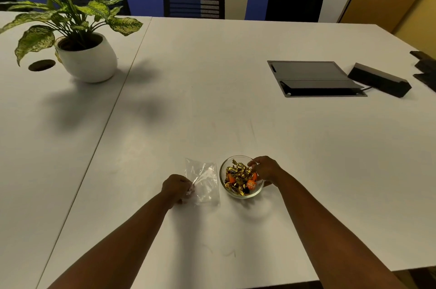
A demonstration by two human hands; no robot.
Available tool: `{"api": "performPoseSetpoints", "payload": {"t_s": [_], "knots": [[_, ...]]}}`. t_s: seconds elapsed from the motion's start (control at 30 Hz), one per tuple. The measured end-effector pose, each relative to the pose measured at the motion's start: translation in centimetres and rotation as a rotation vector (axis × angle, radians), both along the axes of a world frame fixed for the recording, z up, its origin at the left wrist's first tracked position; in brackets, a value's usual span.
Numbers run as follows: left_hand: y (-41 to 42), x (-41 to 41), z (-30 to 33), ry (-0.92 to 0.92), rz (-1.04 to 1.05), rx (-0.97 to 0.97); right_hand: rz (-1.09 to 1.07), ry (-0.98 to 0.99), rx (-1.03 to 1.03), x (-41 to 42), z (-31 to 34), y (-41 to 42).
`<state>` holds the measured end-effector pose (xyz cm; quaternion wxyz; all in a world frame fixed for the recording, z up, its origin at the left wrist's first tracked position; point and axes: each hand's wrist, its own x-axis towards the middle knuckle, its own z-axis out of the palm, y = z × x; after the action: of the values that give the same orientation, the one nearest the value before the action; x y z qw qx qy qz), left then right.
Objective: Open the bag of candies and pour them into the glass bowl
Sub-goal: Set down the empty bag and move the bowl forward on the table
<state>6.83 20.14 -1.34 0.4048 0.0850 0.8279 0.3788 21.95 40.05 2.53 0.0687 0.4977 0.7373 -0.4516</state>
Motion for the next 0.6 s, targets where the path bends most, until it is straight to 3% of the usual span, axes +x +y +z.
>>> {"api": "performPoseSetpoints", "payload": {"t_s": [0.2, 0.3, 0.37, 0.43, 0.6], "knots": [[0.4, -0.7, 1.0, 0.144, -0.161, -0.24, 0.037, -0.022, 0.056, -0.3, 0.2, -0.3], [0.7, -1.0, 1.2, 0.36, -0.181, -0.344, 0.076, -0.03, 0.094, -0.4, 0.2, -0.2], [1.1, -1.1, 1.2, 0.464, -0.068, -0.227, 0.098, -0.044, 0.113, -0.5, 0.2, -0.2], [1.9, -1.0, 1.4, 0.451, 0.04, -0.044, 0.099, -0.045, 0.11, -0.6, 0.2, -0.1], [4.2, -0.5, 3.2, 0.017, 0.179, 0.295, 0.039, 0.026, 0.07, -1.4, 1.0, 0.1]]}}
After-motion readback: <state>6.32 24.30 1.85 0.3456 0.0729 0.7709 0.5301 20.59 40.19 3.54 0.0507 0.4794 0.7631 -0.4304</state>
